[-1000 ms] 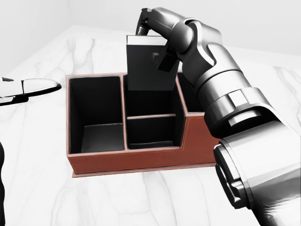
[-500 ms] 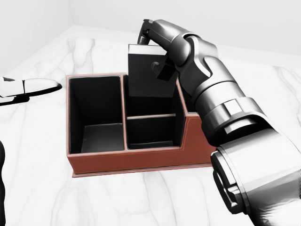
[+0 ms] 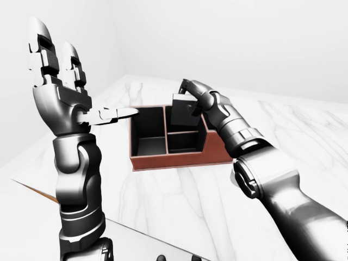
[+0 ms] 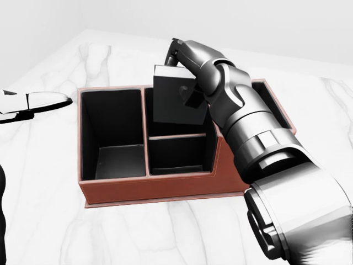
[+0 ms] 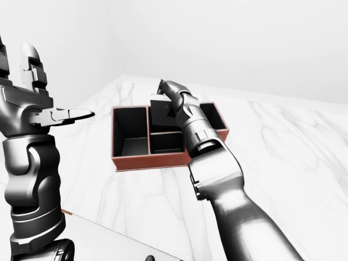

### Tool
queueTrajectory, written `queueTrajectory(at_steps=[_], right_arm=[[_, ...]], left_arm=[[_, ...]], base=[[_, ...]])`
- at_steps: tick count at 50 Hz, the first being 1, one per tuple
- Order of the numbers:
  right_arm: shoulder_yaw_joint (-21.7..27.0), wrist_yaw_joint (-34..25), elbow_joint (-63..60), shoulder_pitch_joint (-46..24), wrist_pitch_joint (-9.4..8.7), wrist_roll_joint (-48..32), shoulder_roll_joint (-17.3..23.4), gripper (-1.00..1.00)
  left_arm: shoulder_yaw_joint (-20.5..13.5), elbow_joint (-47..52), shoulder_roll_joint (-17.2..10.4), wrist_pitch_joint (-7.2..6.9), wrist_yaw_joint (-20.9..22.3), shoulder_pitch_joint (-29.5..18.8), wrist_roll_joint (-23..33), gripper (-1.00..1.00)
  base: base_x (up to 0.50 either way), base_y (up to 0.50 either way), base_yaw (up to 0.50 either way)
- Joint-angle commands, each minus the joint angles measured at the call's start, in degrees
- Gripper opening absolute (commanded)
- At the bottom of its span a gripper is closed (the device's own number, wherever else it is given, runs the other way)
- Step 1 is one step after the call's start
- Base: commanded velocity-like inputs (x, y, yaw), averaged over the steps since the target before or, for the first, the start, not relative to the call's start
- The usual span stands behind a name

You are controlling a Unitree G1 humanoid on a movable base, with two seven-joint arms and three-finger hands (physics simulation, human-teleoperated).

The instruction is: Pick up the book and place it in the front compartment of the caddy.

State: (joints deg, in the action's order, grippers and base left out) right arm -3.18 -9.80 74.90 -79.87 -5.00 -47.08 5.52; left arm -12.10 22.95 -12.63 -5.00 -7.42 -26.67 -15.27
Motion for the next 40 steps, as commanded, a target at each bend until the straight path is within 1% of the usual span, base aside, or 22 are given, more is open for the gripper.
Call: queueTrajectory(at_steps=[1,12,15,16,20,21,26,29,36,40], right_arm=[[1.6,4.3,-1.4,0.2,0.0,1.0,-0.2,-1.0],[1.5,6.2,-1.6,0.7,0.06,0.7,-0.5,-1.0],[1.5,6.3,-1.6,0.7,0.36,0.7,-0.6,-1.0],[1.4,6.5,-1.6,0.7,0.99,0.6,-0.6,-1.0],[1.3,6.9,-1.7,0.3,1.64,0.5,-0.6,-1.0],[1.3,7.0,-1.7,0.3,2.12,0.5,-0.6,-1.0],[1.2,7.1,-1.7,0.4,2.57,0.2,-0.9,-1.0],[1.1,7.3,-1.5,1.0,3.14,-0.1,-1.1,-1.0],[0.9,7.5,-1.4,1.8,3.75,-0.4,-1.5,-1.0],[0.9,7.6,-1.4,2.2,3.78,-0.5,-1.7,-1.0]], left_arm=[[0.1,0.3,0.1,0.0,0.0,0.2,0.1,1.0],[0.0,0.1,0.1,0.0,0.1,0.1,0.1,1.0],[0.0,0.0,0.1,0.0,0.1,0.2,0.1,1.0],[0.2,0.3,0.2,0.0,0.0,0.3,0.2,1.0],[0.1,0.0,0.2,0.0,0.2,0.2,0.3,1.0],[0.1,-0.1,0.2,0.0,0.2,0.2,0.2,1.0],[0.1,0.0,0.1,0.0,0.2,0.1,0.1,1.0],[0.0,0.1,0.1,0.0,0.2,0.1,0.0,1.0],[0.0,-0.1,0.1,0.0,0.3,0.3,0.1,1.0],[0.1,0.0,0.2,0.0,0.3,0.4,0.1,1.0]], base=[[0.0,0.0,0.0],[0.0,0.0,0.0],[0.0,0.0,0.0],[0.0,0.0,0.0],[0.0,0.0,0.0],[0.0,0.0,0.0],[0.0,0.0,0.0],[0.0,0.0,0.0],[0.0,0.0,0.0],[0.0,0.0,0.0]])
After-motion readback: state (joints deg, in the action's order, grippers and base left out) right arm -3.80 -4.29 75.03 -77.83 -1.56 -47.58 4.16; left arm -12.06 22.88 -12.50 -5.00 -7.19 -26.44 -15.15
